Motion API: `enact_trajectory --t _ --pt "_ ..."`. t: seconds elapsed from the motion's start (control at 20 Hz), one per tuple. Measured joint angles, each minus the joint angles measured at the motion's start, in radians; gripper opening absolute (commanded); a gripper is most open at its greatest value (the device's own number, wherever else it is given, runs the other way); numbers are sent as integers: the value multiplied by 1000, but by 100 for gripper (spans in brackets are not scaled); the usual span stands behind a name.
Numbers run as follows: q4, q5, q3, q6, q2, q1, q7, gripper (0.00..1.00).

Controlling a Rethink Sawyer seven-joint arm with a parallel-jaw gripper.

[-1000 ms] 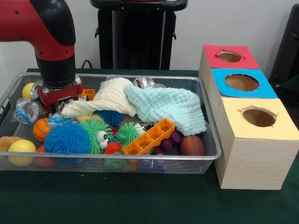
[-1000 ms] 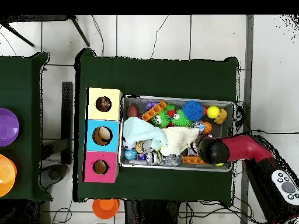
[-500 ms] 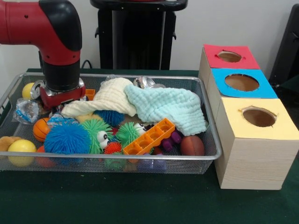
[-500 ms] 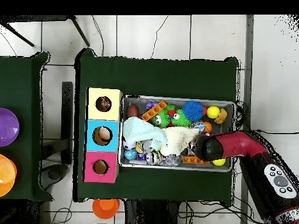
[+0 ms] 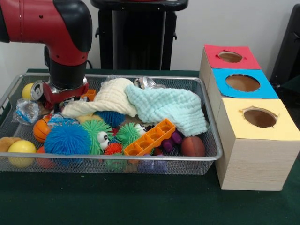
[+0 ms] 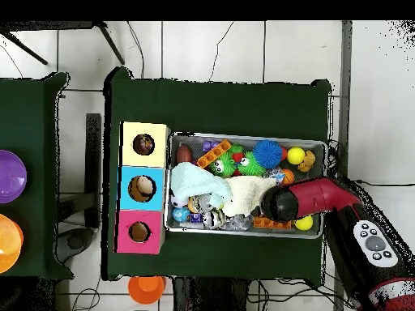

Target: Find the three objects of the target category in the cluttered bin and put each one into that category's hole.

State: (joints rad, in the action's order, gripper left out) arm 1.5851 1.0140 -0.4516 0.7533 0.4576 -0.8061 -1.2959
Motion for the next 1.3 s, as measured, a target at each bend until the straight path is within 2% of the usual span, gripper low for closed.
enact_trajectory --t 0.35,0.85,1.15,1.3 --pt "-14 0 35 17 8 42 0 0" --pt "-18 0 56 17 8 61 0 0" --pt "11 -29 35 7 41 13 0 0" --pt "61 -75 14 7 98 -40 0 0"
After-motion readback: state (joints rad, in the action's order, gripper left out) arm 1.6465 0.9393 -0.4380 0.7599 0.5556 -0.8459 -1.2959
